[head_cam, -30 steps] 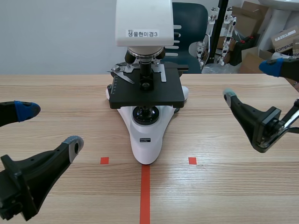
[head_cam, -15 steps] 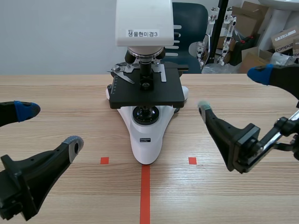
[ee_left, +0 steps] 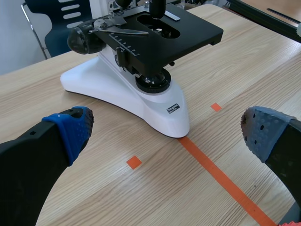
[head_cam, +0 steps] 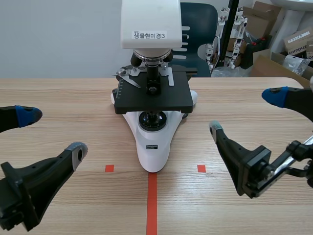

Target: Point at the fine focus knob

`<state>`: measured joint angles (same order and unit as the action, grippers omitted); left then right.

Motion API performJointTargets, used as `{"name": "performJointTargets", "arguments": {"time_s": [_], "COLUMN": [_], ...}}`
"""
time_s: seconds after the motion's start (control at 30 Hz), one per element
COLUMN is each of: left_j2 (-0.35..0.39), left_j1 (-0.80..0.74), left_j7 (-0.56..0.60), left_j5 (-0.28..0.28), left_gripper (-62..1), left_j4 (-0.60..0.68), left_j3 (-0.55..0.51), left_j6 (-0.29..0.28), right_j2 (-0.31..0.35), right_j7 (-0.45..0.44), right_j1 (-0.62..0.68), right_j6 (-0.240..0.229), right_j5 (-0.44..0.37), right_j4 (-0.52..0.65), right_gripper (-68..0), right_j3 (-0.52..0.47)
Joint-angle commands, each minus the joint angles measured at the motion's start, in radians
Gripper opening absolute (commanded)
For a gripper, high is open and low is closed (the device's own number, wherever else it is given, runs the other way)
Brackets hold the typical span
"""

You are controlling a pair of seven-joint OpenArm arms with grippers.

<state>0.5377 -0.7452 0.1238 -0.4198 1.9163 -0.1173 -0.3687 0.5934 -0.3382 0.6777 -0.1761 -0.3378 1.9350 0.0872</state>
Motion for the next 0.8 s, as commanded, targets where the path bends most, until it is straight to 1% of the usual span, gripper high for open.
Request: {"name": "performJointTargets", "arguments": {"time_s": [0.0, 0.1, 0.3, 0.77], "left_j2": [-0.003, -0.003, -0.003, -0.003], "left_j1": [-0.002, -0.002, -0.002, -0.002], "left_j7": [0.013, 0.013, 0.013, 0.013], "left_j5": [-0.007, -0.007, -0.007, -0.007], "left_gripper": [1.4, 1.4, 1.4, 1.4], "left_j4": [0.009, 0.009, 0.009, 0.009], "left_j3": [-0.003, -0.003, -0.003, -0.003], "left_j6": [-0.001, -0.001, -0.001, -0.001], "right_j2": [0.011, 0.011, 0.011, 0.010], "right_j7": [-0.015, -0.014, 0.019, 0.022], "right_j1": [0.004, 0.004, 0.003, 0.001], "right_j6": [0.013, 0.023, 0.023, 0.023], "right_j5": [-0.007, -0.007, -0.007, -0.007], "right_j4": [0.023, 0.023, 0.022, 0.021], "right_gripper": [0.4, 0.4, 0.4, 0.4], "right_j3": [-0.004, -0.004, -0.004, -0.004]}}
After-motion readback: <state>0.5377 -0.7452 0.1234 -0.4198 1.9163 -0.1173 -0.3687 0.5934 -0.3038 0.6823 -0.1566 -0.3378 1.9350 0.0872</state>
